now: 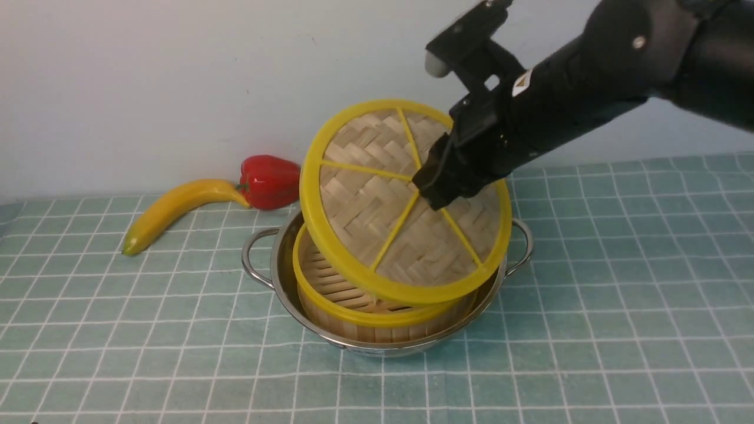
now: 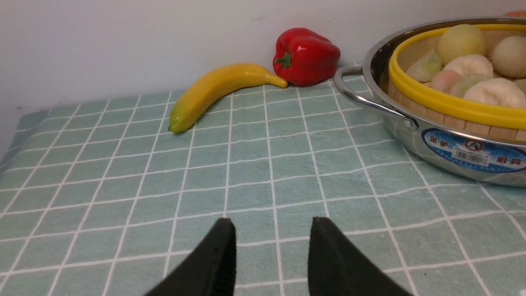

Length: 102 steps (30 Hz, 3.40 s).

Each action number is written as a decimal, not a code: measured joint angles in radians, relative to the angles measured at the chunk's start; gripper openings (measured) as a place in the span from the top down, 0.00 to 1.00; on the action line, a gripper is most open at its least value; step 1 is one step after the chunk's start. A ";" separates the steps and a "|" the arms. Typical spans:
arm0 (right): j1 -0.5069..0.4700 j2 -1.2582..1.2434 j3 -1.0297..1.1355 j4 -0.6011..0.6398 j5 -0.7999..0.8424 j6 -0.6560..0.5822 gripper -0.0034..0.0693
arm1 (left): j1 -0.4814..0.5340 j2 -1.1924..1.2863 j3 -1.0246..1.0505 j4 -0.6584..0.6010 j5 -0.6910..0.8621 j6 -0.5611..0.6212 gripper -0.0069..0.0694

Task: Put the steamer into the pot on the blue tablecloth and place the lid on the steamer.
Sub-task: 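Place the bamboo steamer lid onto the steamer basket in the pot with the right gripper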

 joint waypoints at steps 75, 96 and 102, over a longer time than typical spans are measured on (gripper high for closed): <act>0.041 0.223 -0.074 0.033 -0.154 -0.207 0.76 | 0.000 0.000 0.000 0.000 0.000 0.000 0.59; 0.041 0.263 -0.074 0.056 -0.192 -0.239 0.76 | 0.000 0.000 0.000 0.000 0.000 0.000 0.59; 0.041 0.264 -0.074 0.056 -0.195 -0.238 0.76 | 0.000 0.000 0.000 0.000 0.000 0.000 0.59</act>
